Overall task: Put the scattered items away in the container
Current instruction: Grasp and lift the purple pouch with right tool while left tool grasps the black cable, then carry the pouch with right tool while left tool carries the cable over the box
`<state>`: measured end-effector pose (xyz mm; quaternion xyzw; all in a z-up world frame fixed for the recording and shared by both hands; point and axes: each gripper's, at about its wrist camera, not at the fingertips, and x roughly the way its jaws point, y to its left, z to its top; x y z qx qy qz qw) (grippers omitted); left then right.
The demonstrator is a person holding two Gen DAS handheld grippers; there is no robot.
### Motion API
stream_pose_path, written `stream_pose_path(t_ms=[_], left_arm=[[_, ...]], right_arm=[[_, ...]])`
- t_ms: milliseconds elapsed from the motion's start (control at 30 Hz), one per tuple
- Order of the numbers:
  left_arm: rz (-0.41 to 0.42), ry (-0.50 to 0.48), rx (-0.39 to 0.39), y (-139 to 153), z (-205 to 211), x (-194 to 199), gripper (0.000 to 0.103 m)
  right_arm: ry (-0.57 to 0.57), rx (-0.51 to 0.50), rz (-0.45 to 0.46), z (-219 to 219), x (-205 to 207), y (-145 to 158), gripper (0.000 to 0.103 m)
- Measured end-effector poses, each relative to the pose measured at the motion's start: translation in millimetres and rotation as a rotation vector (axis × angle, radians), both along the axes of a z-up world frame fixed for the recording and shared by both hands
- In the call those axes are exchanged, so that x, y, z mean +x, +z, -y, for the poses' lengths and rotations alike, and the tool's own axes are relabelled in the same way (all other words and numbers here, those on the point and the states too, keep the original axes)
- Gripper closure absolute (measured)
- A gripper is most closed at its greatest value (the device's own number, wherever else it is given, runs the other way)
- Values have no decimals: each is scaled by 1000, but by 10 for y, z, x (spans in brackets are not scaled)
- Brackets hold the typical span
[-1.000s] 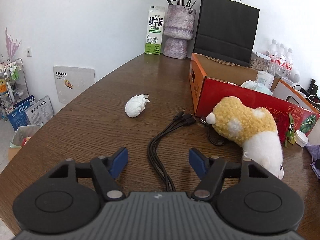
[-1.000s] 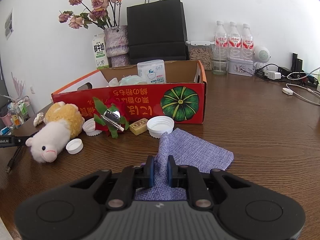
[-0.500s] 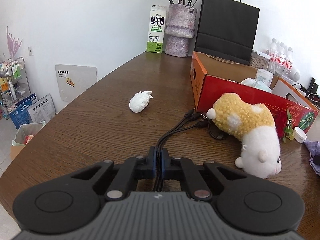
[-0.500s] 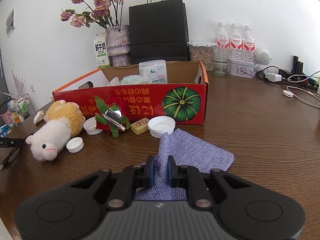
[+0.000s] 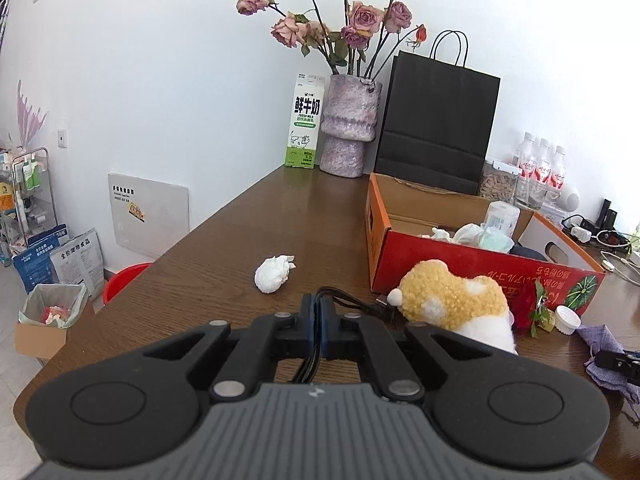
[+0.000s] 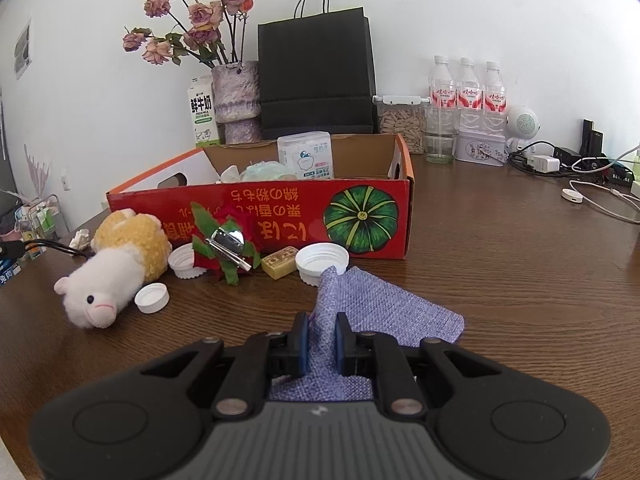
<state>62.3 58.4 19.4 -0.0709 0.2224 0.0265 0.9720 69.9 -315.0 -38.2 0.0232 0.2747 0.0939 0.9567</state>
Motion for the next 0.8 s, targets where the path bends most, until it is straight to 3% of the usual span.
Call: stream_pose_path(t_ms=[233, 800], left_arm=[[46, -8, -9, 115, -12, -54, 100], [249, -115, -7, 773, 323, 0, 100]], right_arm=[[-10, 20, 37, 26, -46, 66, 92], [14, 69, 233, 1, -66, 739, 93]])
